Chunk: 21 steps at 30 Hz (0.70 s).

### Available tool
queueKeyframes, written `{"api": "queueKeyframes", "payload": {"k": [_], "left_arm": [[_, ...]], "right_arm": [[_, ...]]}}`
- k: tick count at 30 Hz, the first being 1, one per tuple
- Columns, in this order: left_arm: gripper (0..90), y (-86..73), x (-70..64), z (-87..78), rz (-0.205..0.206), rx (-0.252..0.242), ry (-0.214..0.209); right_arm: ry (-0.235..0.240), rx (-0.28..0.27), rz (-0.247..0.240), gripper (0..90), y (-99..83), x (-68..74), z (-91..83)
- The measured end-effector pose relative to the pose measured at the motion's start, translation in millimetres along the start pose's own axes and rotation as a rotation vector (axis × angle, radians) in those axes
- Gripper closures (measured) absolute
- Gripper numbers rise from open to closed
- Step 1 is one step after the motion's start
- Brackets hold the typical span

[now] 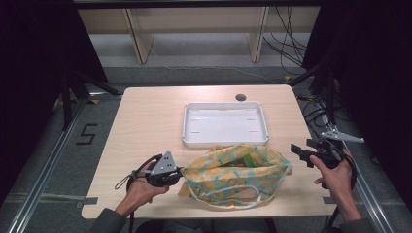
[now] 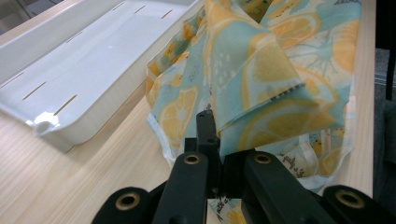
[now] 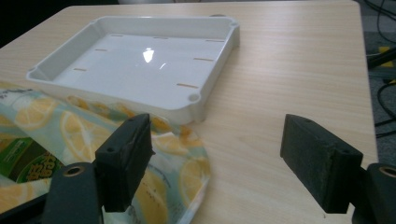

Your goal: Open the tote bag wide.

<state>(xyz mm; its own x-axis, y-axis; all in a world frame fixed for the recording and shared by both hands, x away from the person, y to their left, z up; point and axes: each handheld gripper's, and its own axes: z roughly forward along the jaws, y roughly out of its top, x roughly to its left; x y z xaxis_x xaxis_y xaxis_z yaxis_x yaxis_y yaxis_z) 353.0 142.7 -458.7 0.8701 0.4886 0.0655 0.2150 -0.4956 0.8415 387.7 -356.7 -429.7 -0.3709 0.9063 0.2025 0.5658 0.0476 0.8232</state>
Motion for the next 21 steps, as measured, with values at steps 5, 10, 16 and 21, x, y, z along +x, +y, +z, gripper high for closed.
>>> {"api": "queueKeyframes", "payload": {"k": [5, 10, 16, 21], "left_arm": [[88.6, -7.0, 9.7, -7.2, -0.019, -0.005, 0.015], [88.2, -13.3, 18.7, -12.7, -0.03, 0.01, 0.026], [83.4, -16.6, 24.0, -12.6, -0.077, 0.011, 0.03], [47.1, -12.5, 19.2, -17.4, -0.107, 0.028, 0.031]], "right_arm": [[0.041, 0.029, -0.002, 26.7, -0.6, 7.5, 3.7], [0.054, 0.034, -0.034, 26.8, -1.0, 9.4, 5.9], [0.082, 0.034, -0.067, 26.8, -1.0, 9.9, 9.0], [0.092, 0.034, -0.061, 26.0, 1.2, 14.5, 6.8]]}}
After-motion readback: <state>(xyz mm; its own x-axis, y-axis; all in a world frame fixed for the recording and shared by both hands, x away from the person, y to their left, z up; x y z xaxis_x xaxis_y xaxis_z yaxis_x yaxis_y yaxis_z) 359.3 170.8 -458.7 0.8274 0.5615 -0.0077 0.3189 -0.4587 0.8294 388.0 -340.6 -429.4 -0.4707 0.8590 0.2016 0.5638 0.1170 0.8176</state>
